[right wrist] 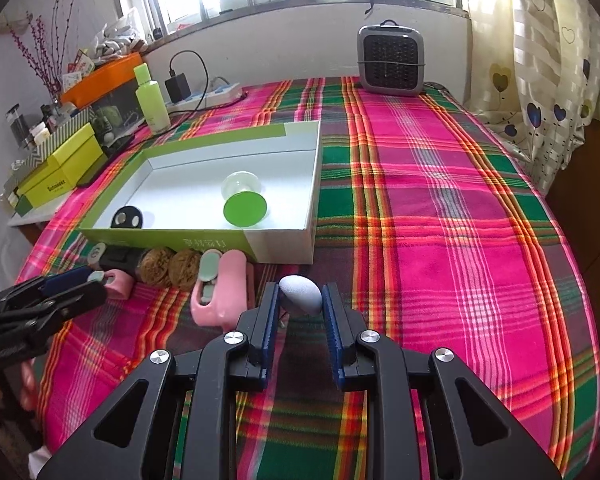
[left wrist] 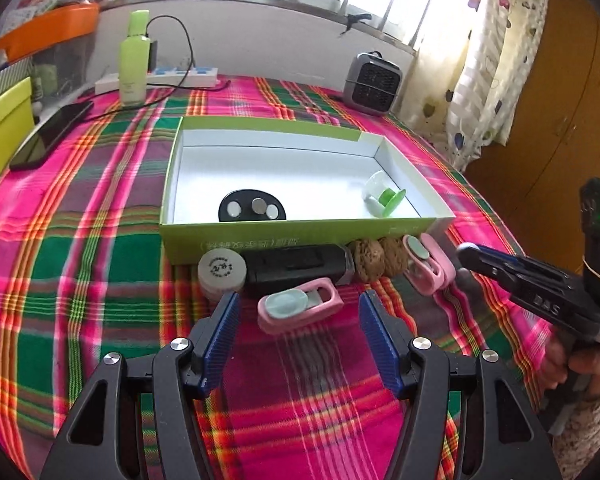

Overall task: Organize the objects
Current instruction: 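Grasp the pink clip with the left gripper while the right holds the knob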

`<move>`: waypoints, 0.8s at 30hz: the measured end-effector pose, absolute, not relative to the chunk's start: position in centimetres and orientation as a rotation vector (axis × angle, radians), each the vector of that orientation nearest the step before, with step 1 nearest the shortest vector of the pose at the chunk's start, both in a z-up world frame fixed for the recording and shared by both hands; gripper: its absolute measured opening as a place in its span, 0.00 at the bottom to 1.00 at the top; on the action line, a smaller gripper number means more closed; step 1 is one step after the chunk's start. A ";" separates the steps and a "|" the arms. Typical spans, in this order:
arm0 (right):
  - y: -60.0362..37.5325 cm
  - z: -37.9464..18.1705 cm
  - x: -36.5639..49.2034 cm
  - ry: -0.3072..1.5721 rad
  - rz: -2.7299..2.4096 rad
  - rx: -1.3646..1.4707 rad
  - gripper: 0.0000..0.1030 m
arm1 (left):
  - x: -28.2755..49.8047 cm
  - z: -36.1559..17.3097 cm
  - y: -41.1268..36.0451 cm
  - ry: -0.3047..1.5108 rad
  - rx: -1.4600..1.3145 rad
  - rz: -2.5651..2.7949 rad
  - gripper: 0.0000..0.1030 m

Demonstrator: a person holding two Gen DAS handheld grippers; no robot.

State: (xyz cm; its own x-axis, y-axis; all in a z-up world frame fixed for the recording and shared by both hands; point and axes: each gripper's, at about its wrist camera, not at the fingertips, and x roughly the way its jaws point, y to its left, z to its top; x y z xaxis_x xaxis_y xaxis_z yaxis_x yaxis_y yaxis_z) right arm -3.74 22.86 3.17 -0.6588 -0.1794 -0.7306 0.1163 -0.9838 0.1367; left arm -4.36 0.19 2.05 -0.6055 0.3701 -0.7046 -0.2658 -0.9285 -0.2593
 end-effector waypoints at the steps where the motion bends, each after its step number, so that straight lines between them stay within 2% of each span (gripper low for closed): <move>1: 22.9 3.3 -3.5 -0.119 -2.720 1.205 0.22 | -4.5 1.9 0.4 -0.176 -1.153 2.517 0.59; 18: 22.3 3.5 -2.1 -0.115 -2.706 1.193 0.22 | -1.7 1.7 3.6 -0.125 -1.140 2.322 0.59; 24: 21.8 3.3 -1.7 -0.098 -2.686 1.193 0.22 | -2.9 1.6 3.3 -0.089 -1.177 2.422 0.59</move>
State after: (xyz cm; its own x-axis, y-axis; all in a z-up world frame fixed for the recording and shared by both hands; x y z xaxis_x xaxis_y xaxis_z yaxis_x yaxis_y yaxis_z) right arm -1.67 21.76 3.30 -0.6541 -0.2088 -0.7270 0.1552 -0.9778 0.1411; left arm -2.88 3.30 1.61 -0.5386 0.4163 -0.7325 -0.3617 -0.8995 -0.2453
